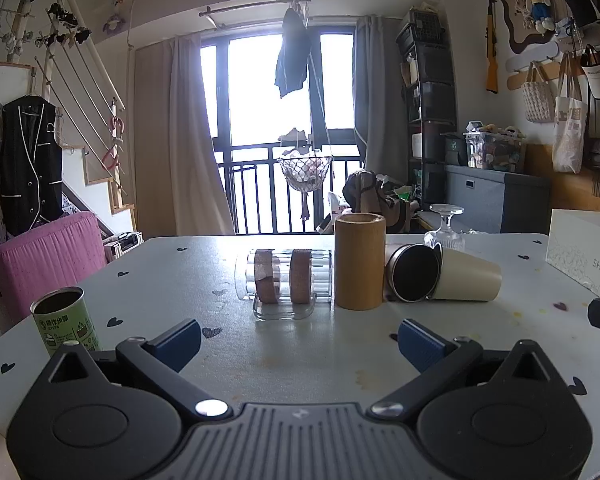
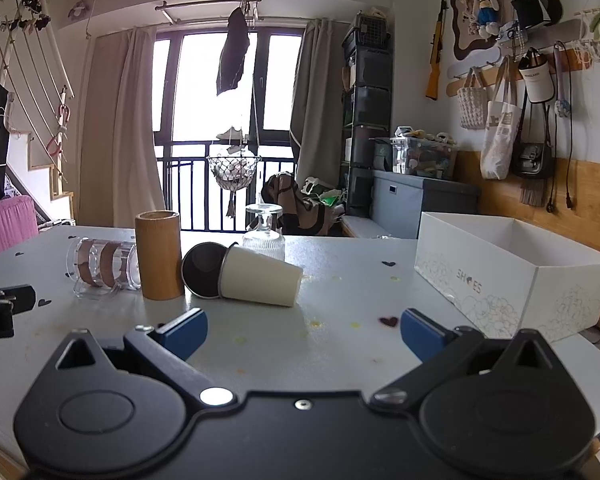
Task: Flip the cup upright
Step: 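Move the left tool toward the clear glass mug lying on its side, then close the left tool fingers on the glass mug's body and lift it, then rotate the left tool to tip the glass mug upright while the right tool approaches, then lower the upright glass mug onto the table beside the green tin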
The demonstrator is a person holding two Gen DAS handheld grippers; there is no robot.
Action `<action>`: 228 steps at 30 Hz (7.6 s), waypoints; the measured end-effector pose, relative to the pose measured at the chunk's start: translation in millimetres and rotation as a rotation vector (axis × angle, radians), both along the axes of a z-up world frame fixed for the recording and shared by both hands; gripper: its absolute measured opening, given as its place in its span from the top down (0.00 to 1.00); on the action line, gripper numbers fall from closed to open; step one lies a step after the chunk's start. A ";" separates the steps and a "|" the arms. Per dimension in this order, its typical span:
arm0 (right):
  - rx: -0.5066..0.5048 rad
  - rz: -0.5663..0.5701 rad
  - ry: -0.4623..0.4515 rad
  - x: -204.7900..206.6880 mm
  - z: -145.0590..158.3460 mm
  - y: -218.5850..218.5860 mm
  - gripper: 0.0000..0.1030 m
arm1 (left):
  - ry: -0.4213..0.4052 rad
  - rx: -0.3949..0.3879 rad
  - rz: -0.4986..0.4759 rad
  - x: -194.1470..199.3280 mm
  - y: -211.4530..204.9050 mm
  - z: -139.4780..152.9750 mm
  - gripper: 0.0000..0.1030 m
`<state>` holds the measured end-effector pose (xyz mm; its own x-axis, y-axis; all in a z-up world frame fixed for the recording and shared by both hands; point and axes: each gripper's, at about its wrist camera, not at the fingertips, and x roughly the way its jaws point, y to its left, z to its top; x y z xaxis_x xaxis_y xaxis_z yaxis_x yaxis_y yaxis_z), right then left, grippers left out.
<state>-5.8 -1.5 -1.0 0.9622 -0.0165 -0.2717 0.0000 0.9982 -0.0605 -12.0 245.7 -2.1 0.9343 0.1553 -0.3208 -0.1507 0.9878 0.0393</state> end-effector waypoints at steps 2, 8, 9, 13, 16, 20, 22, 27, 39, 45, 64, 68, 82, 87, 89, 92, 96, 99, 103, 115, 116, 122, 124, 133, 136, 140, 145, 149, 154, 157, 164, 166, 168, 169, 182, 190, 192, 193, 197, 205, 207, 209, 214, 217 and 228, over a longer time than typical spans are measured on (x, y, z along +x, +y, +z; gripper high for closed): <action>0.000 0.000 0.001 -0.7 -0.4 -0.2 0.00 | 0.003 0.000 0.000 0.6 -0.4 0.3 0.00; -0.007 -0.001 0.003 -1.3 -2.2 0.0 0.00 | 0.005 0.001 -0.001 1.0 -0.1 -0.2 0.00; -0.006 0.000 0.004 -1.2 -1.6 0.2 0.00 | 0.006 0.000 -0.001 0.9 -0.1 -0.5 0.00; -0.006 0.000 0.003 -1.2 -1.6 0.1 0.00 | 0.006 0.000 -0.001 0.6 0.2 -0.3 0.00; -0.007 0.000 0.003 -1.6 -2.1 -0.2 0.00 | 0.007 -0.001 -0.002 0.6 0.0 -0.5 0.00; -0.007 -0.001 0.005 -1.3 -1.5 -0.1 0.00 | 0.011 -0.002 -0.003 0.9 -0.9 0.8 0.00; -0.009 -0.002 0.006 -1.7 -1.6 0.0 0.00 | 0.010 -0.003 -0.003 1.1 -0.8 0.8 0.00; -0.008 -0.001 0.005 -1.5 -1.3 0.1 0.00 | 0.013 -0.003 -0.002 1.2 -0.8 0.8 0.00; -0.022 -0.019 0.010 -1.7 -3.9 -4.0 0.00 | 0.023 -0.002 0.000 5.3 -0.4 0.8 0.00; -0.025 -0.019 0.012 0.1 -4.0 -4.0 0.00 | 0.040 -0.044 -0.016 14.2 5.7 -0.8 0.00; -0.008 -0.018 0.057 29.2 -18.6 -10.2 0.00 | 0.098 -0.087 0.036 105.5 49.5 -1.9 0.02; 0.003 -0.015 0.064 35.2 -22.7 -12.4 0.00 | 0.128 -0.036 0.038 137.3 55.7 -1.2 0.03; 0.015 -0.019 0.094 51.4 -33.7 -17.1 0.00 | 0.431 0.096 -0.072 254.9 56.0 -27.8 0.02; 0.010 -0.025 0.105 54.3 -37.4 -19.2 0.00 | 0.475 0.162 -0.054 273.2 54.2 -47.5 0.03; 0.008 -0.028 0.108 55.4 -38.5 -20.2 0.00 | 0.464 0.165 -0.064 273.3 54.9 -48.3 0.06; 0.007 -0.036 0.112 57.6 -39.2 -21.5 0.00 | 0.453 0.167 -0.080 270.6 57.2 -46.0 0.21; 0.007 -0.032 0.112 57.8 -38.6 -20.8 0.00 | 0.437 0.185 -0.114 259.3 60.9 -48.7 0.21; 0.002 -0.021 0.110 56.0 -38.0 -17.1 0.00 | 0.430 0.195 -0.142 245.6 62.3 -49.5 0.22; -0.007 -0.008 0.098 51.1 -34.5 -12.4 0.00 | 0.422 0.223 -0.207 214.4 65.2 -47.1 0.21; 0.025 0.106 0.102 45.8 -27.4 13.0 0.00 | 0.416 0.265 -0.481 115.3 84.2 -47.2 0.21; 0.030 0.125 0.102 46.4 -26.6 16.8 0.00 | 0.415 0.269 -0.499 110.4 85.2 -47.4 0.21; 0.061 0.272 0.111 61.8 -19.6 46.9 0.00 | 0.417 0.289 -0.510 93.1 91.3 -48.4 0.05; 0.059 0.313 0.118 72.7 -17.6 60.4 0.00 | 0.406 0.285 -0.502 84.4 92.7 -47.3 0.03; 0.099 0.488 0.299 146.0 -23.8 113.9 0.56 | 0.360 0.195 -0.430 74.2 86.8 -42.2 0.03; 0.094 0.555 0.344 155.0 -31.9 130.9 0.61 | 0.370 0.189 -0.406 78.0 85.7 -45.5 0.03; 0.062 0.609 0.358 147.9 -35.0 144.1 0.61 | 0.387 0.194 -0.364 85.2 90.9 -48.8 0.02; 0.070 0.655 0.366 135.8 -32.5 145.5 0.62 | 0.400 0.202 -0.319 96.4 99.0 -48.4 0.03; 0.065 0.697 0.382 116.5 -36.8 152.7 0.63 | 0.422 0.220 -0.240 98.7 108.6 -50.1 0.03; 0.084 0.723 0.391 104.0 -39.0 164.9 0.66 | 0.459 0.171 -0.198 92.1 132.7 -47.8 0.09; 0.099 0.751 0.408 104.0 -42.4 167.3 0.66 | 0.488 0.136 -0.223 82.8 136.8 -41.8 0.10; 0.201 0.685 0.414 123.9 -30.7 141.2 0.61 | 0.492 -0.070 -0.348 66.3 128.3 -0.6 0.09; 0.215 0.661 0.398 127.9 -25.4 133.5 0.60 | 0.524 -0.147 -0.349 73.9 119.2 8.1 0.10; 0.226 0.645 0.390 132.2 -21.2 128.7 0.58 | 0.574 -0.250 -0.330 86.9 112.8 11.8 0.10; 0.237 0.639 0.390 134.6 -19.3 126.7 0.56 | 0.596 -0.295 -0.302 93.7 110.3 11.9 0.11; 0.506 0.658 0.582 185.1 -12.6 133.5 0.30 | 0.660 -0.248 -0.116 129.5 97.4 4.6 0.30; 0.780 0.643 0.897 231.4 -54.5 164.3 0.25 | 0.596 -0.189 -0.159 117.4 92.5 -4.2 0.30; 0.806 0.638 0.937 236.7 -61.9 174.5 0.25 | 0.588 -0.182 -0.170 115.8 92.6 -4.4 0.30; 0.811 0.631 0.954 238.8 -65.1 179.8 0.25 | 0.583 -0.180 -0.176 114.9 94.6 -4.9 0.31; 0.807 0.621 0.985 242.9 -69.4 192.9 0.27 | 0.559 -0.186 -0.187 111.3 99.0 -6.5 0.30; 0.510 0.786 0.660 190.1 -6.2 213.0 0.27 | 0.377 -0.115 -0.210 72.3 108.1 -21.6 0.31; 0.407 0.824 0.573 170.5 10.2 223.5 0.28 | 0.332 -0.097 -0.198 64.5 111.9 -28.8 0.32; 0.312 0.846 0.499 152.7 22.5 235.0 0.28 | 0.295 -0.082 -0.185 59.4 117.3 -36.0 0.33; 0.146 0.863 0.403 122.4 37.7 261.8 0.28 | 0.257 -0.061 -0.138 54.8 139.3 -51.5 0.35; 0.080 0.863 0.380 111.4 39.8 274.7 0.28 | 0.252 -0.089 -0.111 56.1 161.1 -59.6 0.35; -0.110 0.827 0.261 95.5 35.3 336.4 0.28 | 0.220 -0.208 -0.041 64.1 209.7 -70.0 0.34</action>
